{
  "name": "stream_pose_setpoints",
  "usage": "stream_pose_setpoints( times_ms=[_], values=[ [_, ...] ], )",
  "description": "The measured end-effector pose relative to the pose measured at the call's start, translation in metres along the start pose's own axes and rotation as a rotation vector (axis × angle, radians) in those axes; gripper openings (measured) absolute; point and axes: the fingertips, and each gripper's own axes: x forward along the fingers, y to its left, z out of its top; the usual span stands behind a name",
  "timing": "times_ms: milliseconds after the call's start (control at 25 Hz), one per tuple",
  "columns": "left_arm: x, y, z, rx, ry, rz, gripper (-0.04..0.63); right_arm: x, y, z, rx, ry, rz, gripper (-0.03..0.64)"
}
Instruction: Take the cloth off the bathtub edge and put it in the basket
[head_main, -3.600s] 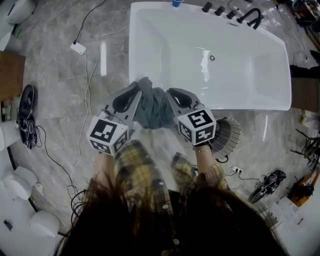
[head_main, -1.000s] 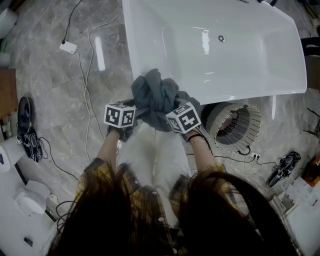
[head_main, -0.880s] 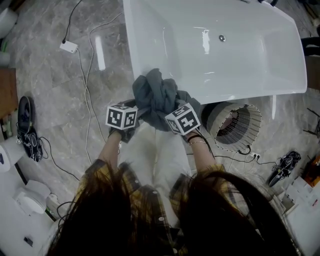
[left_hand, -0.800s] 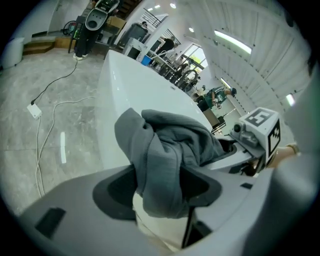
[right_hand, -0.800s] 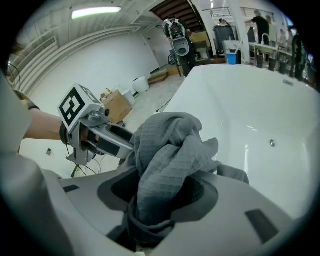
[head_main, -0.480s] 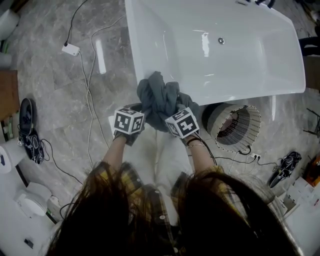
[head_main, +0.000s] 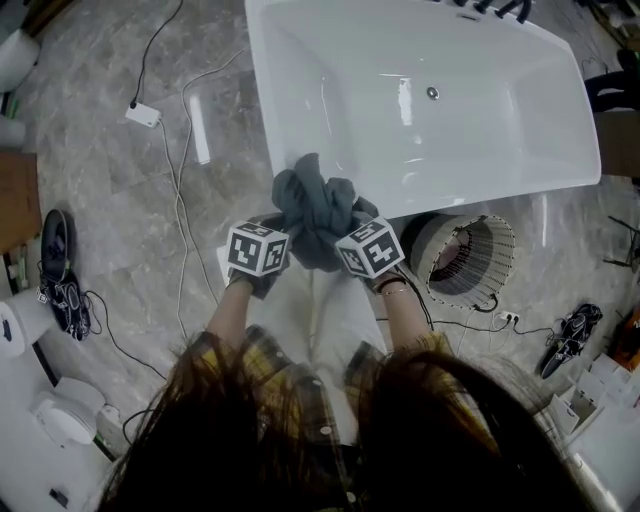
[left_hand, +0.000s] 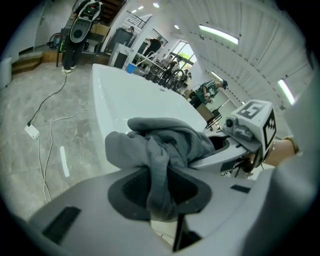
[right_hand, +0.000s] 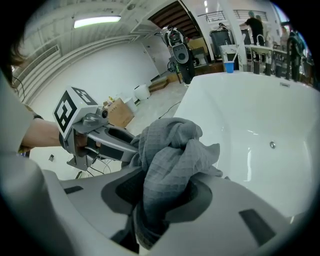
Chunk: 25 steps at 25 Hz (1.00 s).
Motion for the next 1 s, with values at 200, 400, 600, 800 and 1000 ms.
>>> stream_pose_setpoints(
  times_ms=[200,400,600,800,1000],
  values=[
    [-0.024,-0.021,0.020,0.031,-0.027,-0.028,0.095,-0.027,0.010,0.019,-0.029,-0.035,-0.012,0.141],
    [-0.054,-0.043,0.044,0.062,-0.079,-0.055,0.095,-0.062,0.025,0.043,-0.064,-0.101,-0.048,0.141],
    [-0.073,-0.061,0.071,0.064,-0.139,-0.066,0.095,-0.090,0.029,0.065,-0.055,-0.160,-0.101,0.141],
    [-0.090,-0.076,0.094,0.056,-0.184,-0.101,0.095,-0.117,0.033,0.083,-0.019,-0.232,-0.128,0.141],
    [-0.096,-0.101,0.114,0.086,-0.200,-0.134,0.095,-0.147,0.030,0.088,0.017,-0.293,-0.156,0.141]
  ],
)
